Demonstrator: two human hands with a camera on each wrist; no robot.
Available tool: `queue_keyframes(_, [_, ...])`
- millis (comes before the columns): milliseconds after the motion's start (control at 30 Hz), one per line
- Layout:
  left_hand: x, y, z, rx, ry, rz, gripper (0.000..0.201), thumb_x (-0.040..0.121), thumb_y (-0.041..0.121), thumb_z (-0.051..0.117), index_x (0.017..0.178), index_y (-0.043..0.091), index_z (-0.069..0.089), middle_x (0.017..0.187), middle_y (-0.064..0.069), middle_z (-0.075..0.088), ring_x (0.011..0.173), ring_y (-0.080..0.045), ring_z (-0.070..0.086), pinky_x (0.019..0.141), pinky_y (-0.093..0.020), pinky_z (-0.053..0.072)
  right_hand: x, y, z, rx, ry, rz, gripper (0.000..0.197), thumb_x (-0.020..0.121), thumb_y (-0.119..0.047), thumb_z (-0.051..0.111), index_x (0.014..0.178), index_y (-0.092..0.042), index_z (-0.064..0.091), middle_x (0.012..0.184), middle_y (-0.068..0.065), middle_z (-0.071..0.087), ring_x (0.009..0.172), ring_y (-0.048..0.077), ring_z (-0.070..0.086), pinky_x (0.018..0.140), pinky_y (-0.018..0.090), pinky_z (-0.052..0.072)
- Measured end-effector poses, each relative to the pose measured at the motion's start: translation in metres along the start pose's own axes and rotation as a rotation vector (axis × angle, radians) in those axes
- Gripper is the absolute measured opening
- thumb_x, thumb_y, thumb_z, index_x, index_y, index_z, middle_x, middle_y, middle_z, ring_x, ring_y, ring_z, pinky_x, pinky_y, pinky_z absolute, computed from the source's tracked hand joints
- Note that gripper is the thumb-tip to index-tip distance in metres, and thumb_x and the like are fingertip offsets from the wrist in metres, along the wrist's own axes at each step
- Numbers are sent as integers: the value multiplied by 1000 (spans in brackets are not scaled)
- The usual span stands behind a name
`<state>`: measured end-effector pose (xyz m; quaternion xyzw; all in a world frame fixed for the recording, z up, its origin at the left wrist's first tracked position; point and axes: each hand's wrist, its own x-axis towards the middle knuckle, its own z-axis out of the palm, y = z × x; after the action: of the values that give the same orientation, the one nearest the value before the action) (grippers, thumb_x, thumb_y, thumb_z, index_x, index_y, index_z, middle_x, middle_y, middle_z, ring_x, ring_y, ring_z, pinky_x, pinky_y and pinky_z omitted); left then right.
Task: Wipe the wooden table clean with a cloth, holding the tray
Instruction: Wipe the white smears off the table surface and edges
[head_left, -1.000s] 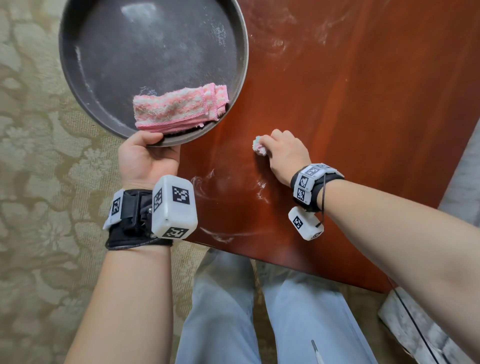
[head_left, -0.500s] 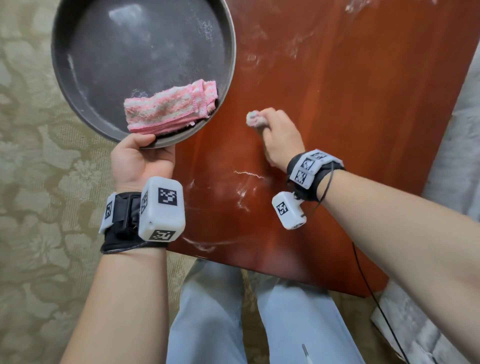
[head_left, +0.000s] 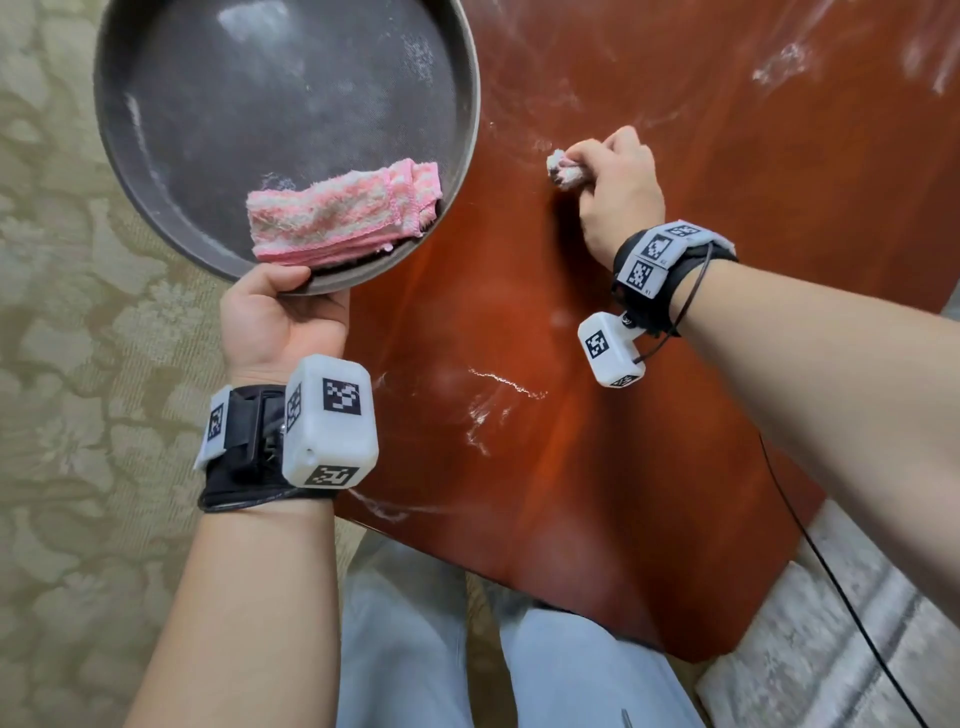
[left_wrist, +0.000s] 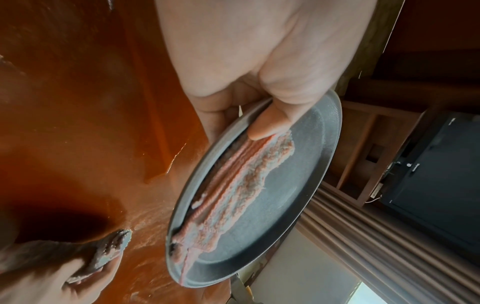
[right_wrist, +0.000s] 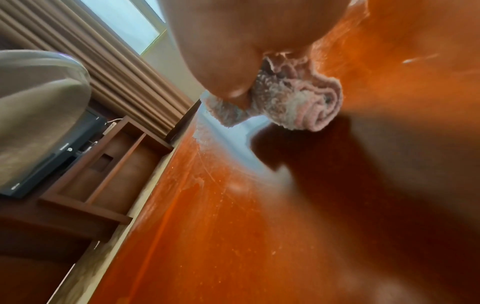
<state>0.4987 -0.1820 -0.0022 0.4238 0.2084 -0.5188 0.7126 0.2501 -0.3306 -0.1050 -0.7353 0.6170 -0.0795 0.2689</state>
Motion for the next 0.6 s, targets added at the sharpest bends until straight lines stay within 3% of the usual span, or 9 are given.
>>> queue_keyframes(100, [1, 6, -9, -14, 6, 18, 64, 46, -15, 48, 108, -6, 61, 102, -23, 69, 93, -40, 70, 88, -46, 57, 8, -6, 11, -22, -8, 19, 35, 88, -11, 38, 107, -25, 62, 111, 4, 49, 104, 25, 44, 71, 39, 46])
queue_keyframes(400, [2, 19, -28, 2, 62, 46, 52, 61, -11, 38, 108, -5, 60, 102, -22, 68, 96, -40, 68, 97, -47, 51, 0, -13, 35, -146, -63, 10, 36, 89, -15, 38, 116, -29, 57, 113, 4, 49, 104, 27, 44, 67, 34, 35])
queue_keyframes(600, [4, 24, -27, 12, 68, 30, 51, 60, -11, 38, 106, -5, 60, 107, -21, 65, 101, -39, 66, 104, -46, 48, -36, -25, 52, -80, -85, -84, 36, 85, -14, 43, 110, -31, 62, 103, 1, 53, 95, 26, 46, 66, 35, 44])
